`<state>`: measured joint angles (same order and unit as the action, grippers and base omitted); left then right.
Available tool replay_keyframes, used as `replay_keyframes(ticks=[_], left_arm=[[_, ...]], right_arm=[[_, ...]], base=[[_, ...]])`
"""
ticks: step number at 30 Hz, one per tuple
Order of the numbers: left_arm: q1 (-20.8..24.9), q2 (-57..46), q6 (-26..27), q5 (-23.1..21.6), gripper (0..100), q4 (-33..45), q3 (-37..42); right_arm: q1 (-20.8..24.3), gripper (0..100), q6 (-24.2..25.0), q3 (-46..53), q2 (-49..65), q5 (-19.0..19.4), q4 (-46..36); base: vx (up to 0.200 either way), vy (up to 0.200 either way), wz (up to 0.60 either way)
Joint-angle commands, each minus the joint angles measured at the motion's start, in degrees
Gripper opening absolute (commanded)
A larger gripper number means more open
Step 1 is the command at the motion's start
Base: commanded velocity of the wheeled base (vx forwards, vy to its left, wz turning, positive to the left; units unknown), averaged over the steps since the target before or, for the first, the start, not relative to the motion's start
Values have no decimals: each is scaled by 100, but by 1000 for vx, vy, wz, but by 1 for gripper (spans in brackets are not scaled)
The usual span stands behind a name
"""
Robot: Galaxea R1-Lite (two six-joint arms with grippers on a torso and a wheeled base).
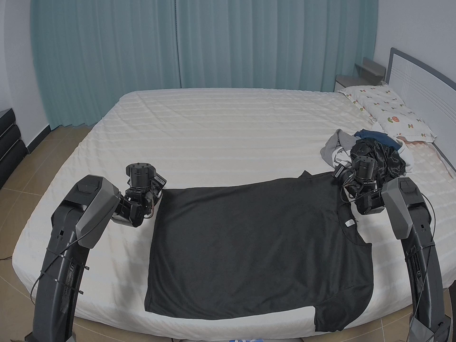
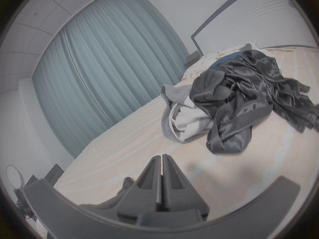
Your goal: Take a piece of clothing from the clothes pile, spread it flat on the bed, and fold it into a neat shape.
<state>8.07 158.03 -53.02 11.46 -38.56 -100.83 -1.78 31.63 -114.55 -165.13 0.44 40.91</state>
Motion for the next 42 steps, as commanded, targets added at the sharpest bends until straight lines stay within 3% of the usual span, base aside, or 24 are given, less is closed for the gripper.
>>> replay_keyframes(ticks=[1,6,9,20,21,22,24,25,28,30,32,38,42], left_arm=[[10,44,2,14,100,-20,2],[2,-9,-7,58,100,-3,107],[-34,-220,-7,208,100,-29,397],[-34,-1898,-68,-188,100,-46,2269],[-7,-2127,-60,-205,100,-55,2603],[-7,-2127,-60,-205,100,-55,2603],[-7,-2487,-77,-311,100,-117,3139],[-7,-2487,-77,-311,100,-117,3139],[81,-2839,-139,-601,100,-451,4168],[81,-2839,-139,-601,100,-451,4168],[283,-3067,-148,-742,100,-1171,5363],[555,-3059,-420,-750,100,-1839,6242],[652,-3041,-543,-759,100,-2156,6453]], right_arm=[[2,100,1,-4,-98,0,31],[-42,100,-17,144,113,-88,66],[-94,100,-26,724,544,-97,128],[-279,100,-87,4055,2372,114,1209],[-270,100,-78,4837,2776,132,1393],[-270,100,-78,4837,2776,132,1393],[-235,100,-26,6024,3339,237,1868],[-235,100,-26,6024,3339,237,1868],[-235,100,62,7465,3848,615,2492],[-235,100,62,7465,3848,615,2492],[-393,100,97,8581,4033,835,3063],[-631,100,141,9214,3989,1090,3318],[-657,100,748,9504,3945,1415,3678]], base=[[0,0,0],[0,0,0],[0,0,0],[0,0,0],[0,0,0],[0,0,0],[0,0,0],[0,0,0],[0,0,0],[-100,0,0],[-200,0,0],[-200,0,0],[-150,0,0]])
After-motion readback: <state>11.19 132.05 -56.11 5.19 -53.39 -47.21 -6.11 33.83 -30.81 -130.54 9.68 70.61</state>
